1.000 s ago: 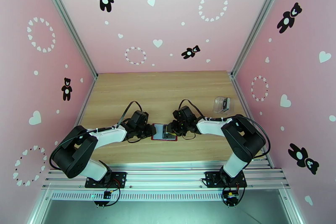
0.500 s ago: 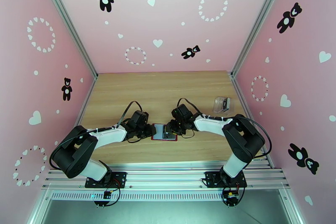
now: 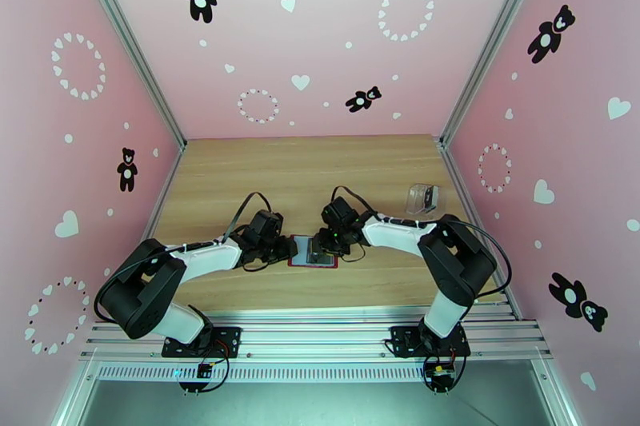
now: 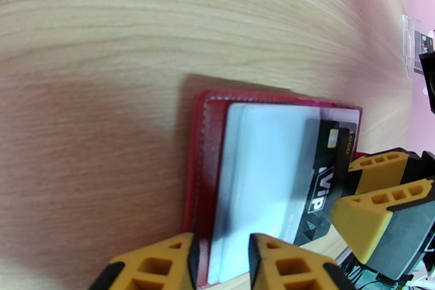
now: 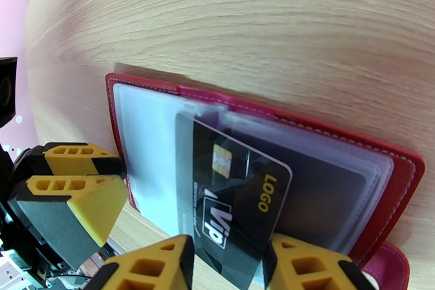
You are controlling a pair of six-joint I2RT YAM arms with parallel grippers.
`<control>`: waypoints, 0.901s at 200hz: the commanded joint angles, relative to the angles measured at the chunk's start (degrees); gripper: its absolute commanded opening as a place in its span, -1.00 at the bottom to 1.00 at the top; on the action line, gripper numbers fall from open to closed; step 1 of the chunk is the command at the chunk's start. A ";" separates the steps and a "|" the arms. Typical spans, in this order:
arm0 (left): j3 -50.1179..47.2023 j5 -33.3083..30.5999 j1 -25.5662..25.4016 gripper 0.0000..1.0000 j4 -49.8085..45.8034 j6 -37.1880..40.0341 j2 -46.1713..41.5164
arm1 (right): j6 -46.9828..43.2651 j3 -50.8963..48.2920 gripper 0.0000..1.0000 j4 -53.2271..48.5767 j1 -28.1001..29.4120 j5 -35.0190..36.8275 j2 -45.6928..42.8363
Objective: Put the credit cards into the card holder
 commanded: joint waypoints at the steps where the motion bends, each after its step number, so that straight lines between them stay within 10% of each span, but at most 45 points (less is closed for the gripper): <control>1: 0.63 -0.85 -0.63 -0.37 -2.26 0.91 0.97 | -1.01 2.48 -0.20 -2.46 0.88 0.83 1.81; 180: 0.19 -0.64 -0.94 -0.37 -2.19 0.80 -0.68 | 0.24 9.46 -0.24 -1.24 5.05 -1.94 7.73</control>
